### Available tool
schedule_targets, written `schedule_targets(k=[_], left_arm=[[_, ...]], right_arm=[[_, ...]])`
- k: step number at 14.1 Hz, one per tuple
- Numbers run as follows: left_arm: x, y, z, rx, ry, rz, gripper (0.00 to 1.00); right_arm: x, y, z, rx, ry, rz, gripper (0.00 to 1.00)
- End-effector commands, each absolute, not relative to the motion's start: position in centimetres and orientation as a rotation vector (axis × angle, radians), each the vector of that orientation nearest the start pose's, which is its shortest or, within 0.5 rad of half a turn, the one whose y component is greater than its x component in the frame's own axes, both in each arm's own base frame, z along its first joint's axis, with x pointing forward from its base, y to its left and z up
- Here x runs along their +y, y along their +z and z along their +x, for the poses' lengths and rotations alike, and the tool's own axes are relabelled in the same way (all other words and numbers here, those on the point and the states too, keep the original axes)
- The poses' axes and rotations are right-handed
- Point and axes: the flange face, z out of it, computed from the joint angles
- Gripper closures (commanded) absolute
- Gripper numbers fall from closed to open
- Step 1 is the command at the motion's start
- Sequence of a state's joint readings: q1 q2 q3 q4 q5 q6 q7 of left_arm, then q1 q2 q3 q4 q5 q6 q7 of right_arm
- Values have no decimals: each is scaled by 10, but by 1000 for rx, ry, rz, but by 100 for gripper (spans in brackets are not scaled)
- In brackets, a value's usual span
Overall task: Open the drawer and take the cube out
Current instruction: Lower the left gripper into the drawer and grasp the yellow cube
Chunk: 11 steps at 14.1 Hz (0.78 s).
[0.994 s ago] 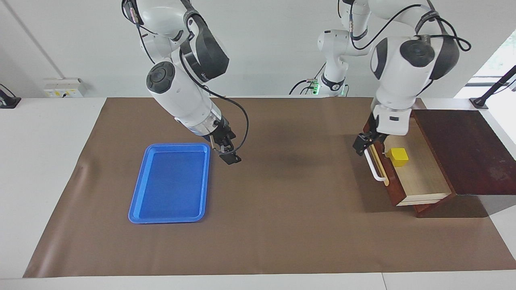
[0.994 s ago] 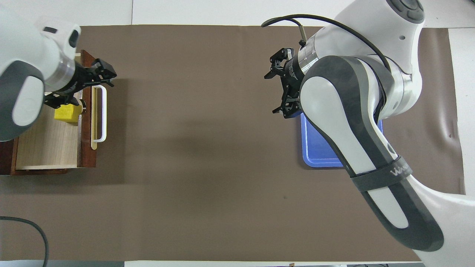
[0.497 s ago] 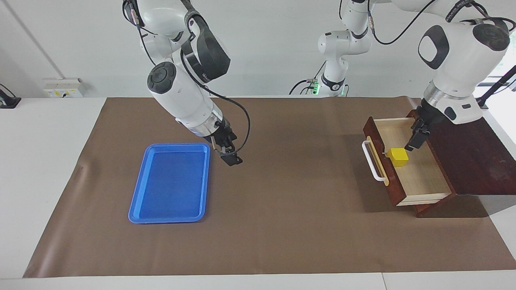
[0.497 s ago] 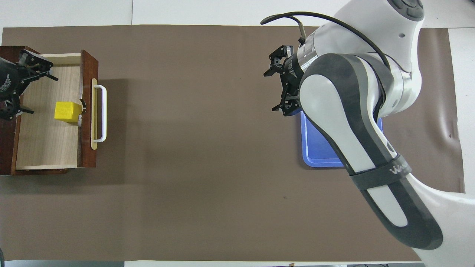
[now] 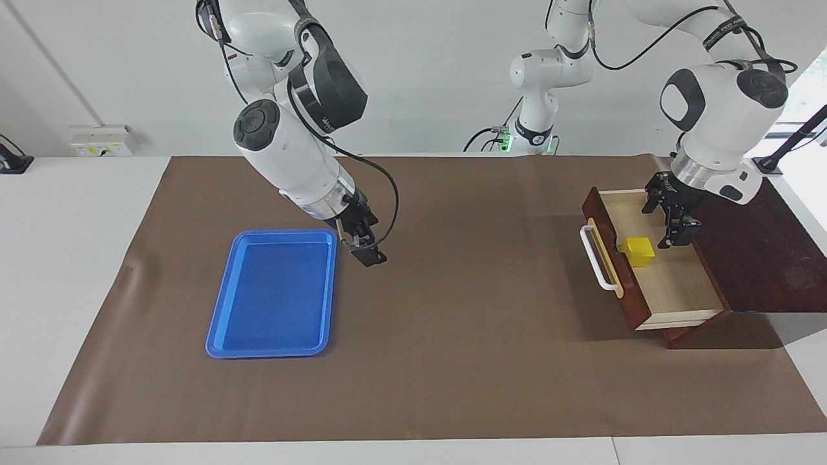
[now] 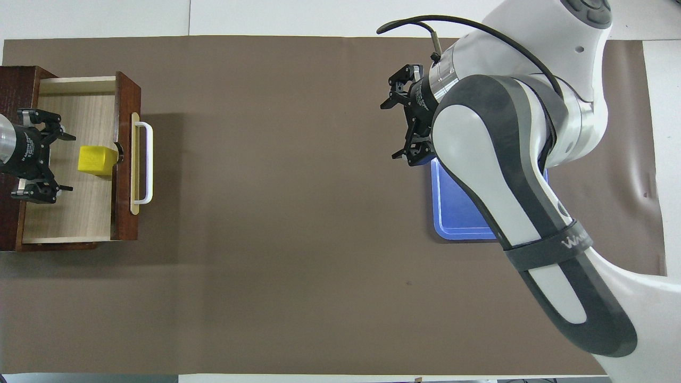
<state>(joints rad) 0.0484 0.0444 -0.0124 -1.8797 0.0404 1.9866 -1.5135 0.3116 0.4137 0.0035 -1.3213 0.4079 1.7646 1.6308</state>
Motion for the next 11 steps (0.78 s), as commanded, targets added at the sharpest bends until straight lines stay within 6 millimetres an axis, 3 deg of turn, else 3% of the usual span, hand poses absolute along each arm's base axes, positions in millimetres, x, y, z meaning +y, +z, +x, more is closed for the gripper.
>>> schedule_targets(k=[1, 7, 11], left_arm=[[25, 465, 586, -2251, -139, -2227, 0], [27, 445, 593, -2280, -179, -2210, 0], [24, 430, 588, -2255, -173, -2215, 0]], right_arm=[[244, 513, 647, 1846, 462, -2179, 5], [242, 513, 646, 1849, 466, -2185, 5], [241, 514, 647, 1849, 463, -2184, 5]])
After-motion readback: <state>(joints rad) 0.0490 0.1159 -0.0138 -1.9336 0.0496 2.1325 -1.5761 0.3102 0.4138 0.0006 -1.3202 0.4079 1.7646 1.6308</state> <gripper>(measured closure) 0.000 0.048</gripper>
